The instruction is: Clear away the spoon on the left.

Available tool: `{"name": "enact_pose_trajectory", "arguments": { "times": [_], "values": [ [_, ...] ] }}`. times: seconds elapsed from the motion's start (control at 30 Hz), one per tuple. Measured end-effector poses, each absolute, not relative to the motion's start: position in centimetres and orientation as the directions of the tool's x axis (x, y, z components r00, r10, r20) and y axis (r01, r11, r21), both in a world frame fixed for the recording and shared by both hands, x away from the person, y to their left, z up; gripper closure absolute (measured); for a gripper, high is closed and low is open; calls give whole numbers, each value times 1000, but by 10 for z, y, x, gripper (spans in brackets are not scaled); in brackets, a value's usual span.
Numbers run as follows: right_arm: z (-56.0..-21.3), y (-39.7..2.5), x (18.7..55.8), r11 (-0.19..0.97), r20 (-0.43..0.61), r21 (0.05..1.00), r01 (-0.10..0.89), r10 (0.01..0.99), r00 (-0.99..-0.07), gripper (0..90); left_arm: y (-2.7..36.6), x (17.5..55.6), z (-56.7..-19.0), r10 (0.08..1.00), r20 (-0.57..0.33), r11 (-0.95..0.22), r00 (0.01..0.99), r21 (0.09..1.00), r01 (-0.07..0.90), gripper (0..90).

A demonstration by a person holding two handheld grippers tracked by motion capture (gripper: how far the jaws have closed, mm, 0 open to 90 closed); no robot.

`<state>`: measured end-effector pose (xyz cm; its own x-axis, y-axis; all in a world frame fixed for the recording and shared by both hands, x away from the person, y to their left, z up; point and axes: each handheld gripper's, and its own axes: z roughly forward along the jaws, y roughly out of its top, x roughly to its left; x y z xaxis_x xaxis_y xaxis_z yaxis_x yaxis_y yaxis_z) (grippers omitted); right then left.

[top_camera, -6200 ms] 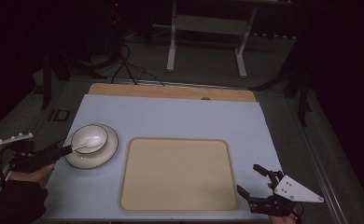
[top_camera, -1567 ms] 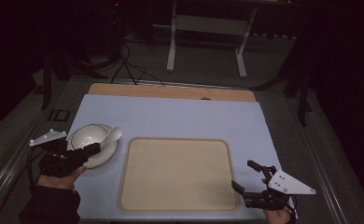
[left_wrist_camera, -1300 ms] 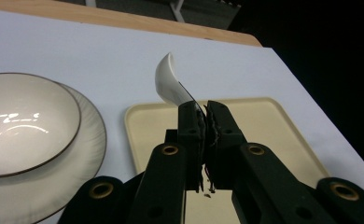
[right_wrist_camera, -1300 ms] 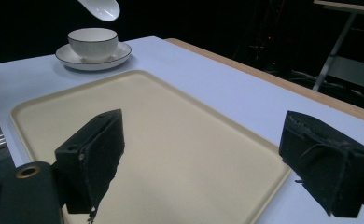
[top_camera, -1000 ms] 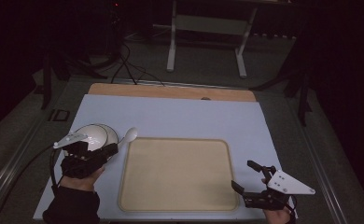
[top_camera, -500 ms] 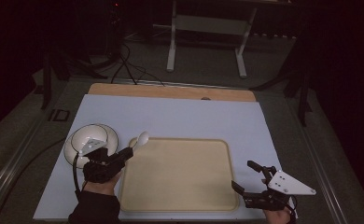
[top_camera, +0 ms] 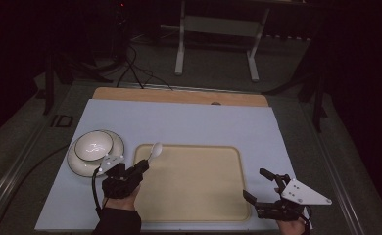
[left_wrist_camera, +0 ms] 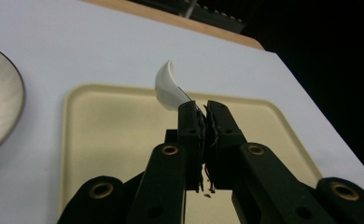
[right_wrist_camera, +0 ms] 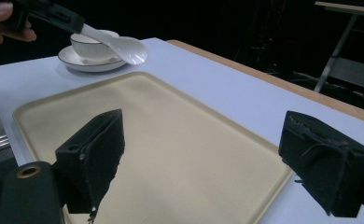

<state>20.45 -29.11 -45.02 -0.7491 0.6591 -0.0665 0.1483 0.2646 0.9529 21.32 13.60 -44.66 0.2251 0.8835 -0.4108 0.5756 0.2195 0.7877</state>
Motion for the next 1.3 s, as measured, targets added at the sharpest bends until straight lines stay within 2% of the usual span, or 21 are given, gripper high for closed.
{"name": "enact_pose_trajectory", "arguments": {
  "times": [0.03, 0.23, 0.37, 0.43, 0.67, 1.3],
  "values": [
    [-450, -291, 204, 265, -68, 953, 147, 658, -750, 143, 133, 213, -448, 893, -388, 198, 227, 793, 576, 859],
    [-450, -292, 205, 262, -64, 954, 149, 659, -750, 143, 130, 211, -461, 887, -418, 243, 195, 783, 573, 860],
    [-450, -291, 204, 264, -67, 953, 147, 658, -750, 143, 125, 210, -472, 904, -392, 231, 172, 785, 576, 859],
    [-450, -291, 204, 263, -68, 954, 145, 658, -750, 143, 122, 208, -476, 924, -344, 196, 165, 799, 569, 859],
    [-450, -291, 204, 261, -66, 955, 144, 658, -751, 143, 116, 208, -486, 941, -306, 176, 145, 807, 563, 859],
    [-450, -292, 204, 261, -68, 954, 144, 660, -748, 143, 109, 202, -510, 939, -312, 159, 142, 764, 626, 854]
  ]
}}
